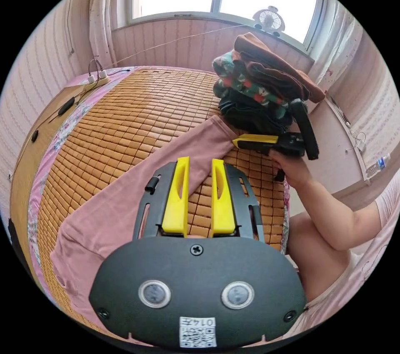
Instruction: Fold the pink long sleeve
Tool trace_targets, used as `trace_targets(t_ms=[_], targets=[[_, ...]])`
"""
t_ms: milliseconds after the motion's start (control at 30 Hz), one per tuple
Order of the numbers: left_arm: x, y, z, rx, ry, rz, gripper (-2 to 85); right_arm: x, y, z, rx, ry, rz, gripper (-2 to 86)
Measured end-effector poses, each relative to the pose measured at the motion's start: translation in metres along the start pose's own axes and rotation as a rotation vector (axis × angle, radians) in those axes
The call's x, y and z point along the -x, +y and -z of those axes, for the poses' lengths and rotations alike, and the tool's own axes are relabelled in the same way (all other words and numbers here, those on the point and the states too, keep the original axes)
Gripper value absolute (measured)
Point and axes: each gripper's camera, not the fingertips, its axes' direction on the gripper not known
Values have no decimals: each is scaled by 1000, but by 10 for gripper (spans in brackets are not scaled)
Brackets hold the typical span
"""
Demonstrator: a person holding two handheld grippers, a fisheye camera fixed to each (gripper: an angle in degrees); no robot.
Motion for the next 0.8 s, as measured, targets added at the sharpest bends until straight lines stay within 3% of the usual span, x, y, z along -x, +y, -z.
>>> trace_targets(t_ms=[200,467,633,800], targets=[[-11,-72,-76,120,-34,-53,85,-13,-2,9,11,-9,-17,56],[-33,-97,-136,266,-148,-171,99,-22,8,15,27,-32,2,43],[-17,-89,-127,262,-55,-127,25,-15,28,57,-247,-206,46,15],[-6,-65,-55,81,-105,-124,9,4,54,90,-455,-252,137,10]])
